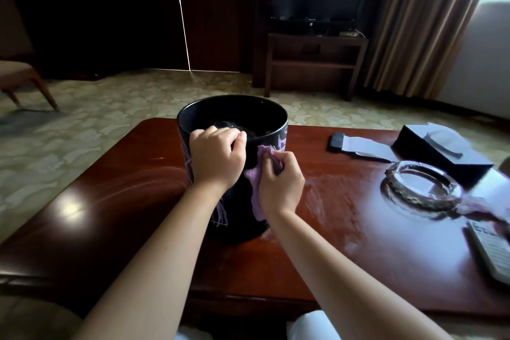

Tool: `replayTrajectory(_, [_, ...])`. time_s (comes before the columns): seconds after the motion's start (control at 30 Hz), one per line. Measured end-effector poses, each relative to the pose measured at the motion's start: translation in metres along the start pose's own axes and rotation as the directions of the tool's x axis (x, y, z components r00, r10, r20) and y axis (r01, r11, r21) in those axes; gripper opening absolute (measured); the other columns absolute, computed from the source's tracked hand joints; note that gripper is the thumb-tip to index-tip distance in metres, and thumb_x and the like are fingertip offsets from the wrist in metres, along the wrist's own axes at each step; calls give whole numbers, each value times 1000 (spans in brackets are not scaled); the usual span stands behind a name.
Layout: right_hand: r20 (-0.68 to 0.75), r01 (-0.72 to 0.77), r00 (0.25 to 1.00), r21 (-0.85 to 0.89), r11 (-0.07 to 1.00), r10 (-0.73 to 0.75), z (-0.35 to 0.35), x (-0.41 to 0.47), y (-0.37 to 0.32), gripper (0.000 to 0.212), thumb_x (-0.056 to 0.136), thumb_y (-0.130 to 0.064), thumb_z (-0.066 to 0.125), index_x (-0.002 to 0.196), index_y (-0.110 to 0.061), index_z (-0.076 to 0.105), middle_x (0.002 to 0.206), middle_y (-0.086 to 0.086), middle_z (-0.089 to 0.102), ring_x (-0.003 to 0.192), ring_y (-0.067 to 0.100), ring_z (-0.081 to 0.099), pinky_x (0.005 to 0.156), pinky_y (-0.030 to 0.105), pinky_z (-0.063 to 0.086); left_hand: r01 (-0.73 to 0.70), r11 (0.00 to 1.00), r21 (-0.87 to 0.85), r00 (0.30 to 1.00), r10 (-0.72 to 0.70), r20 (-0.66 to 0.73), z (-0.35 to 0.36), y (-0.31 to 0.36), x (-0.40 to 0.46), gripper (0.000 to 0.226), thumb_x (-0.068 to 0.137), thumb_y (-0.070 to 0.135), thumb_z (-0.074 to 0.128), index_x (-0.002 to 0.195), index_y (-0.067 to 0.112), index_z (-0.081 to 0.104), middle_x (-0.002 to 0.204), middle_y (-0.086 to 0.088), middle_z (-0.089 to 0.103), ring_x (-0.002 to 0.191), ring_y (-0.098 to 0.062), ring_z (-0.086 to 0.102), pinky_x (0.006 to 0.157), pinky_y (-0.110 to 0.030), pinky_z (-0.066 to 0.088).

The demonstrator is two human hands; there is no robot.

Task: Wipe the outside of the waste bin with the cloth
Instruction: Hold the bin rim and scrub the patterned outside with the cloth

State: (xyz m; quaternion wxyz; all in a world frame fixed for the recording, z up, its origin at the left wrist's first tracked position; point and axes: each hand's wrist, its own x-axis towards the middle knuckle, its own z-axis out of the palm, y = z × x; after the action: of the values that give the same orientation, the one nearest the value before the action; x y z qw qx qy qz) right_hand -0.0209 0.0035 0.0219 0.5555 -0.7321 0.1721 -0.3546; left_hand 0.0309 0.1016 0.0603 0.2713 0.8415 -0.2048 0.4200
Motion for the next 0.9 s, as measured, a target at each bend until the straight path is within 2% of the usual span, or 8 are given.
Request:
replayTrajectory(0.13, [19, -24, 1000, -51, 998, 25, 2, -14, 9, 11, 89, -27, 61, 84, -17, 62, 84, 4, 67, 82, 21, 62, 67, 27, 42, 6, 1000, -15, 1000, -6, 1, -1, -1, -1, 31, 84, 30, 38, 54, 25, 34, 51, -1, 54, 57, -27, 53, 65, -35, 33])
replayTrajectory(0.3, [-12, 73, 997, -25, 997, -73, 1, 2, -15, 13, 90, -28, 60, 83, -17, 62, 82, 1, 66, 83, 20, 60, 70, 34, 47, 12, 999, -34, 1000, -12, 10, -1, -1, 0, 35, 86, 31, 35, 52, 22, 37, 51, -1, 55, 58, -28, 54, 65, -34, 30])
replayTrajectory(0.43, [40, 30, 999, -120, 992, -25, 1, -12, 4, 15, 91, -30, 58, 86, -16, 61, 86, 2, 67, 85, 22, 61, 66, 30, 43, 43, 998, -48, 999, -42, 9, -1, -1, 0, 51, 87, 35, 29, 58, 9, 63, 58, -3, 64, 64, -28, 58, 68, -36, 26])
replayTrajectory(0.53, [82, -7, 996, -154, 988, 20, 1, -22, 10, 15, 91, -30, 57, 88, -17, 61, 90, 3, 68, 87, 22, 62, 66, 28, 41, 59, 995, -79, 998, -59, -1, -2, 1, 0, 55, 88, 37, 27, 61, 11, 67, 59, -5, 65, 66, -27, 60, 70, -36, 27])
replayTrajectory(0.63, [14, 73, 997, -83, 994, -72, 0, -6, -15, 15, 91, -30, 57, 85, -16, 60, 86, 2, 67, 85, 22, 61, 69, 35, 48, 68, 993, -97, 998, -68, -6, -4, 3, 1, 55, 90, 37, 26, 62, 14, 68, 60, -5, 66, 67, -26, 61, 70, -33, 26])
replayTrajectory(0.73, [3, 134, 991, -60, 989, -134, 1, 0, -25, 16, 92, -29, 57, 83, -15, 58, 81, 2, 66, 81, 21, 60, 67, 36, 47, 71, 993, -99, 997, -72, -12, -4, 4, 1, 56, 91, 37, 26, 62, 14, 67, 59, -4, 66, 67, -26, 60, 70, -33, 27])
replayTrajectory(0.8, [38, 70, 997, -80, 994, -67, 3, -11, -9, 17, 92, -29, 57, 80, -17, 56, 81, 2, 65, 79, 21, 60, 65, 33, 45, 77, 993, -85, 997, -77, 2, -4, 4, 1, 57, 90, 38, 26, 59, 11, 66, 58, -5, 65, 66, -28, 60, 70, -34, 28])
replayTrajectory(0.9, [98, -225, 967, -120, 967, 237, 1, -33, 27, 16, 91, -31, 58, 80, -20, 56, 76, -4, 61, 81, 19, 61, 61, 26, 34, 63, 997, -34, 998, -62, 27, -5, 5, 0, 49, 87, 39, 32, 51, 14, 52, 54, -4, 61, 62, -28, 58, 69, -36, 33])
